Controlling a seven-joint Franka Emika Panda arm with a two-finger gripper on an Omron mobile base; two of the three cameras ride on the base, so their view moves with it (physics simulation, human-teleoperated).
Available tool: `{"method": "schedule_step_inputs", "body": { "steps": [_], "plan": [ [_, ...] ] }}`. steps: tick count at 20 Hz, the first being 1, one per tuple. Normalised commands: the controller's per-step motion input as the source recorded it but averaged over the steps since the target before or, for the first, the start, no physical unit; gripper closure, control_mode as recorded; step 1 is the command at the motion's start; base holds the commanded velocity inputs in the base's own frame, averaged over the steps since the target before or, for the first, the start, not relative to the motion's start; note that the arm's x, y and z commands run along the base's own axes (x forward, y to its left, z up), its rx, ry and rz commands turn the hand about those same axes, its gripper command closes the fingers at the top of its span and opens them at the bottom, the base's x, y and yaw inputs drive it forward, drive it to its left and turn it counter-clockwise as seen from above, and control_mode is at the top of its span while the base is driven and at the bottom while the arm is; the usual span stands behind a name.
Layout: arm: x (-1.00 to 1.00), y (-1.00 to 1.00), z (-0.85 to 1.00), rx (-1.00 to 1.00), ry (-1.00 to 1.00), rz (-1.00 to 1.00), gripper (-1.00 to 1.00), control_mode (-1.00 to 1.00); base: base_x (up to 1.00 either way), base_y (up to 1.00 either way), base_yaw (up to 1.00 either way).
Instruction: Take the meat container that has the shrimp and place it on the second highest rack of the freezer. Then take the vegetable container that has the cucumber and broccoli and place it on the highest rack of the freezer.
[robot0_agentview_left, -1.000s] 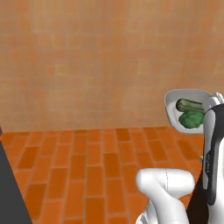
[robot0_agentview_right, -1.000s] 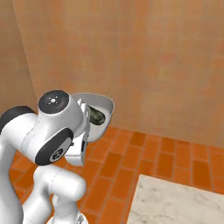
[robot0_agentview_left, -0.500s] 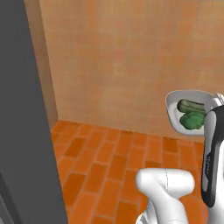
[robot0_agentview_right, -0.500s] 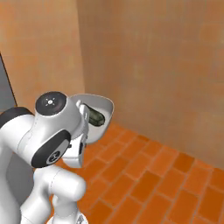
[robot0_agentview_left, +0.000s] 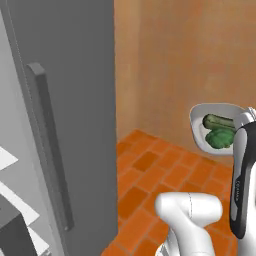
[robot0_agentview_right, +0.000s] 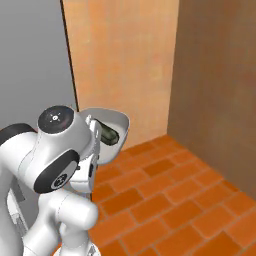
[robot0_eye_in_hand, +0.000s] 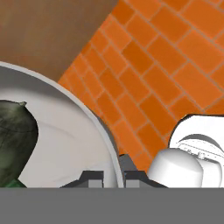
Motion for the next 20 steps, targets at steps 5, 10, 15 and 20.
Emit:
{"method": "schedule_step_inputs", "body": {
  "steps": [5, 10, 15, 20],
  "plan": [
    [0.0, 0.0, 0.0, 0.0, 0.0, 0.0, 1.0, 1.0, 0.11, 0.0, 0.69],
    [0.0, 0.0, 0.0, 0.0, 0.0, 0.0, 1.0, 1.0, 0.39, -0.02, 0.69],
    [0.0, 0.0, 0.0, 0.0, 0.0, 0.0, 1.0, 1.0, 0.21, 0.02, 0.68],
    [0.0, 0.0, 0.0, 0.0, 0.0, 0.0, 1.0, 1.0, 0.21, 0.07, 0.66]
  ]
}}
